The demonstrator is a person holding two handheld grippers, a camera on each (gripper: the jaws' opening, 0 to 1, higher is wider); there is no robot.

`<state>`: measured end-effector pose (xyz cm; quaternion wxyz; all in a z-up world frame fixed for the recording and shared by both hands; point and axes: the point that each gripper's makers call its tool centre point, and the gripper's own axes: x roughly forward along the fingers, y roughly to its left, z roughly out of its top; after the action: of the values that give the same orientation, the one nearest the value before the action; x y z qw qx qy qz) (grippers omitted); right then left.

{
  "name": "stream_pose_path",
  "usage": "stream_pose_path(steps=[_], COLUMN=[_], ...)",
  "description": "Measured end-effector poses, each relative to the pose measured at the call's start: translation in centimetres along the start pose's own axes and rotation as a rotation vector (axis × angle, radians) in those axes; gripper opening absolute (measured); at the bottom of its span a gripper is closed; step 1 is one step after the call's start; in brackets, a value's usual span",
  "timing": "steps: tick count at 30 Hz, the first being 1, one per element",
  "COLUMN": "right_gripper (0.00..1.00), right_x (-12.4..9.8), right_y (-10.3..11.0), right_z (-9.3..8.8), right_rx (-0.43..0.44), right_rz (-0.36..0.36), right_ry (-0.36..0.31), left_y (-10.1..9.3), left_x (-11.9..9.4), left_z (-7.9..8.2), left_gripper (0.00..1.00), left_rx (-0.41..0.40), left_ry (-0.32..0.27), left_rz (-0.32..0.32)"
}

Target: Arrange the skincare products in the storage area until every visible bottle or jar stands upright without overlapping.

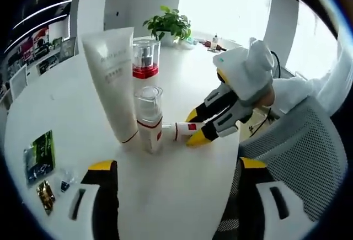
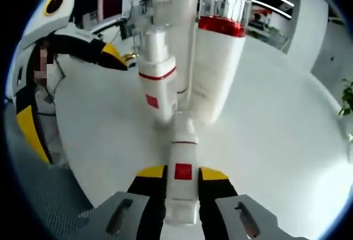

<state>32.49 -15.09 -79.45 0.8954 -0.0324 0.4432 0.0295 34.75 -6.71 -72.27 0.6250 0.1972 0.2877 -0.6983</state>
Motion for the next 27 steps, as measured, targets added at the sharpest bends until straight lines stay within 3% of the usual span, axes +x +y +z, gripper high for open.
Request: stream_pose_path(steps=[6,12,15,18,20,23,27], right_gripper=[0.14,0.13,0.13,0.13,0.13,0.13,0.13], right_x=[-0.6,-2.6,-3.8,-5.0,-6.3,-7.6,-9.1], right_y=[-0.3,-0.3,-0.3,-0.5,-0.5,0.0,1.0], right_z=[-0.5,-1.0,-0.4,0.7,1.8,2.9,4.4], right_rx=[0.045,0.232,0.308,0.35,0.404,0.424,0.401], right_rz=[0.0,0.065,0.087,0.09,0.099,0.115,0.147], right_ry=[-0.001,-0.065,-0.122,-0.196,-0.259,-0.302,-0.351], left_y=[-1.2,-2.3,-3.7,-3.4,-4.5,-4.9,-5.2], left_x=[0.4,0.7,0.6,0.4,-0.1,-0.4,-0.8], left_z=[0.0,1.3,3.0,4.6,6.0,7.1,7.4], left_gripper=[0.81,0.8,0.77,0.7,0.68,0.64,0.61], left_rx=[-0.027,-0.117,-0.22,-0.229,-0.294,-0.379,-0.43], left_ry=[0.0,-0.062,-0.132,-0.205,-0.26,-0.312,-0.344], left_rz=[-0.043,-0.089,-0.149,-0.107,-0.145,-0.168,-0.184])
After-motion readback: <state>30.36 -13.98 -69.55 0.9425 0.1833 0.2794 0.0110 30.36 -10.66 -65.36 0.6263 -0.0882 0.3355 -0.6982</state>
